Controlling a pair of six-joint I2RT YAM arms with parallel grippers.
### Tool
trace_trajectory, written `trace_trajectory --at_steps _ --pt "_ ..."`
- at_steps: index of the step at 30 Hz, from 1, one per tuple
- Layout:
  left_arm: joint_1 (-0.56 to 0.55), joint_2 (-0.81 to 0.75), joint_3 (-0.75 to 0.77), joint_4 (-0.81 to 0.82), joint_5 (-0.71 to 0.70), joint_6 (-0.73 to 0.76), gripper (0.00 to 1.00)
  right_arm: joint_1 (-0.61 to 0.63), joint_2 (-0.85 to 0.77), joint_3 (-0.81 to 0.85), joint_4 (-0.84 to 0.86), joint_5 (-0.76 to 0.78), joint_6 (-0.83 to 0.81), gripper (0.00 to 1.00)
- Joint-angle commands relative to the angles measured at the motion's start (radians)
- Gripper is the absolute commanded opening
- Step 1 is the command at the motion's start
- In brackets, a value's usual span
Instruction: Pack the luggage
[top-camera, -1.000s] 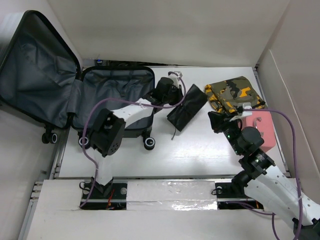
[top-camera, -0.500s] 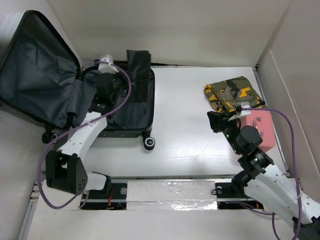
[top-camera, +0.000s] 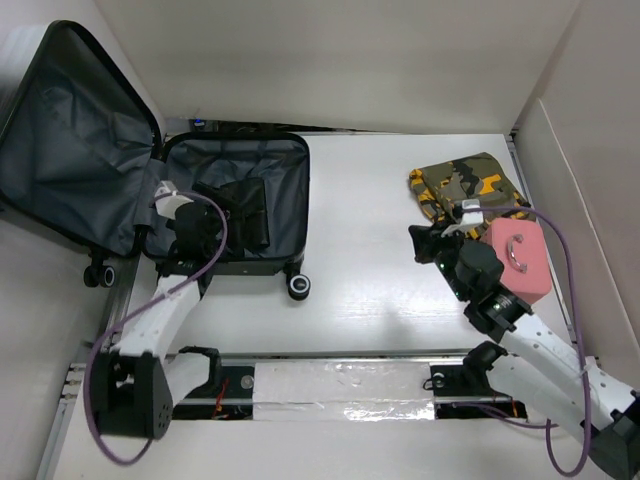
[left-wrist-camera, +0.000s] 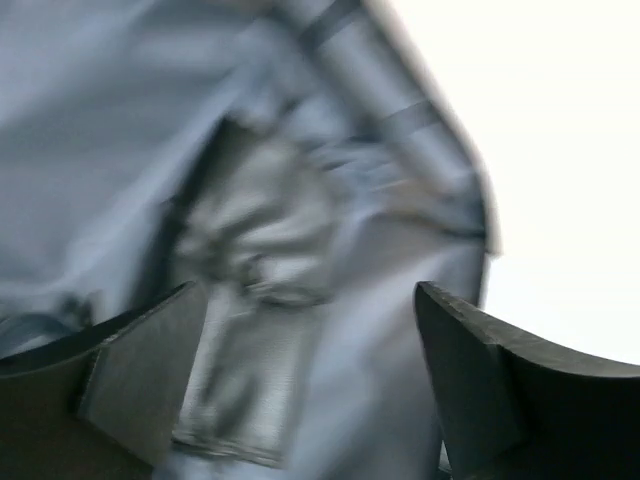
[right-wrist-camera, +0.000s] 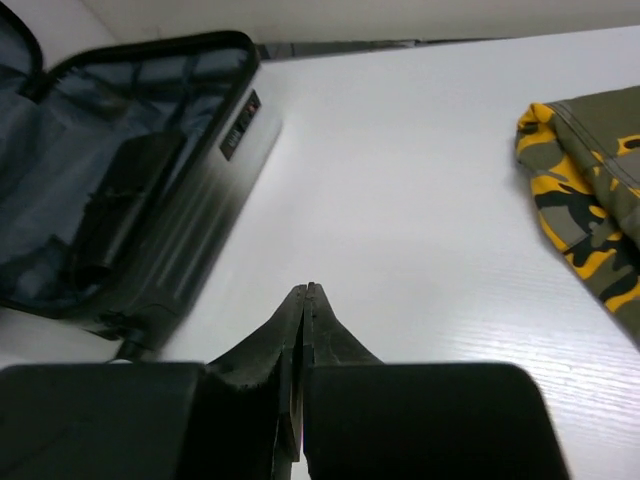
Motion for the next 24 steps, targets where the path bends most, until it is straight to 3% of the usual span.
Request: trace_trajectory --at_steps 1,2,3,4,6,7,8,9,11,12,15,19,24 --pt "-0.032 -0.221 -0.026 0.158 -0.003 -0.022 0.81 -0.008 0.069 0.032 0.045 0.058 -0.007 0.00" --pt "-0.058 -0.249 -0.024 0.168 0.043 -0.002 0.77 -0.008 0.095 0.037 0.043 0.075 -0.004 0.00" --pt "-0.084 -0.284 -0.020 0.169 0.072 0.031 0.66 -0.008 0.121 0.043 0.040 0.110 0.001 0.00" --pt "-0.142 -0.293 -0.013 0.168 0.098 0.033 0.40 -0.008 0.149 0.061 0.033 0.132 0.004 0.00" --pt "-0.201 -0.303 -0.023 0.195 0.198 0.045 0.26 -0.008 0.250 0.095 0.008 0.208 0.010 0.00" --pt "-0.268 -0.300 -0.021 0.197 0.220 0.058 0.10 -0.008 0.287 0.142 -0.028 0.233 0.012 0.00" --pt "-0.305 -0.295 -0.018 0.194 0.238 0.070 0.06 -0.008 0.366 0.165 -0.048 0.262 0.016 0.04" --pt "-0.345 -0.281 -0.013 0.186 0.238 0.088 0.05 -0.018 0.406 0.188 -0.064 0.317 0.019 0.25" --pt "-0.480 -0.271 0.010 0.150 0.231 0.140 0.02 -0.047 0.491 0.249 -0.064 0.347 0.009 0.51" --pt "-0.523 -0.260 0.016 0.142 0.214 0.160 0.02 -0.094 0.582 0.273 -0.061 0.353 0.001 0.70" --pt "-0.663 -0.238 0.077 0.061 0.188 0.249 0.14 -0.177 0.747 0.404 -0.065 0.287 -0.010 0.84" --pt "-0.769 -0.264 0.074 0.038 0.175 0.302 0.36 -0.277 1.061 0.653 -0.180 0.226 -0.002 0.86" --pt "-0.801 -0.323 0.005 0.057 0.203 0.299 0.38 -0.326 1.324 0.992 -0.306 0.252 0.007 0.85"
